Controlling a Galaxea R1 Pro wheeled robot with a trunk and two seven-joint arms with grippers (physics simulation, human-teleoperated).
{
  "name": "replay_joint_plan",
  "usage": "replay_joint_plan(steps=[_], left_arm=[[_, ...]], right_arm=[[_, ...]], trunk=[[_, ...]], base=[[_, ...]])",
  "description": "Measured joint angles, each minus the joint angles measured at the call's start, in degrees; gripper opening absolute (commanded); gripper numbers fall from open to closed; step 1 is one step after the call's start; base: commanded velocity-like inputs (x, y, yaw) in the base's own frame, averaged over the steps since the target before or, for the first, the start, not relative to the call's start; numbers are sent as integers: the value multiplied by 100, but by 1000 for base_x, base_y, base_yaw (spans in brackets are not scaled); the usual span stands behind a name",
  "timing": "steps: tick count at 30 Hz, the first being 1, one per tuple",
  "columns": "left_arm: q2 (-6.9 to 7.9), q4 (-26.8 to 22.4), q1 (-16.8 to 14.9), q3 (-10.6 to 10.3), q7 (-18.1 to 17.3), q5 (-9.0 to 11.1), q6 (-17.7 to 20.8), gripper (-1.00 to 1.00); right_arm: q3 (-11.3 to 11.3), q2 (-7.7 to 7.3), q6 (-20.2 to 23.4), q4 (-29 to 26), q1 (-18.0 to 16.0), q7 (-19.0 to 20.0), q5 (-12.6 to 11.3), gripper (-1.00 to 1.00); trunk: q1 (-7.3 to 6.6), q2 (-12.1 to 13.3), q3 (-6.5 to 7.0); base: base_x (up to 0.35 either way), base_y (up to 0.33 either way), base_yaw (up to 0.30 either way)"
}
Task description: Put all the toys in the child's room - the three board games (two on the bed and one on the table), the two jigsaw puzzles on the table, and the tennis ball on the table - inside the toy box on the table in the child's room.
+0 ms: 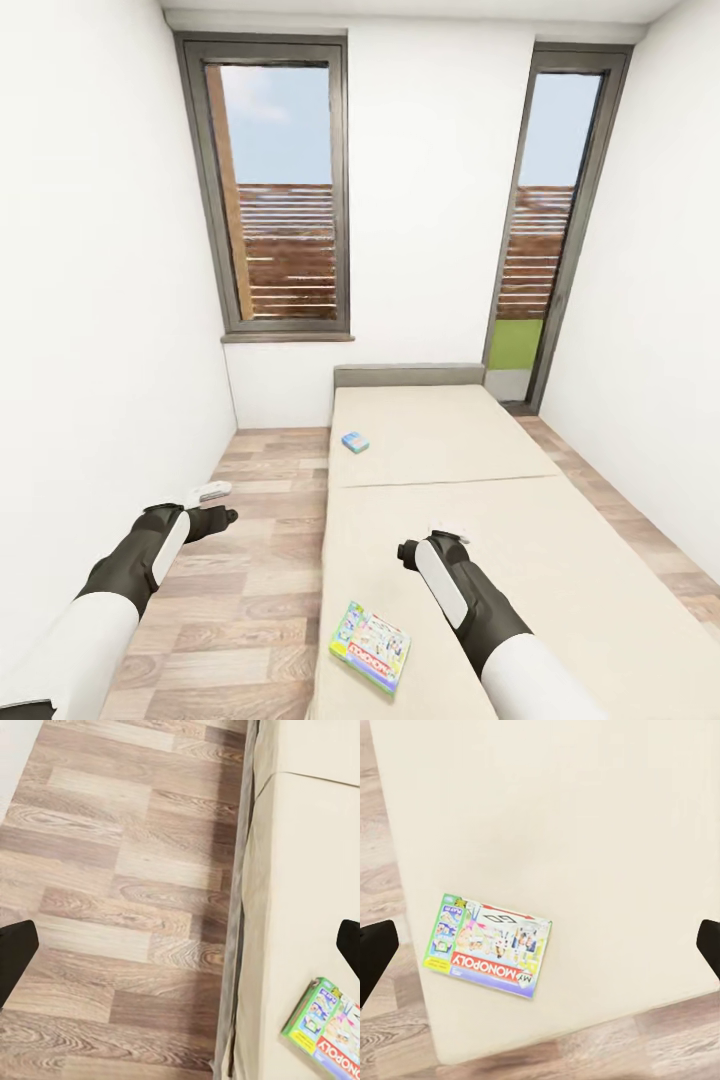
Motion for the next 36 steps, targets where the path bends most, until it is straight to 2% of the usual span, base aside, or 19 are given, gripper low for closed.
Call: replay_joint_plan(steps=[8,21,36], left_arm=[[-2,-8,0,-1,-2,2,-5,100],[-7,-9,0,0,0,3,4,100],[-10,-9,0,-9,-13,6,4,100]], right_arm=[[0,0,-4,0,0,86,4,100],[0,0,-4,0,0,98,8,100],[-1,0,-1,0,0,98,1,100]], trunk=[[0,0,-2],[-1,0,-2],[1,0,-12]], base=[[37,22,0],[239,103,0],[101,8,0]])
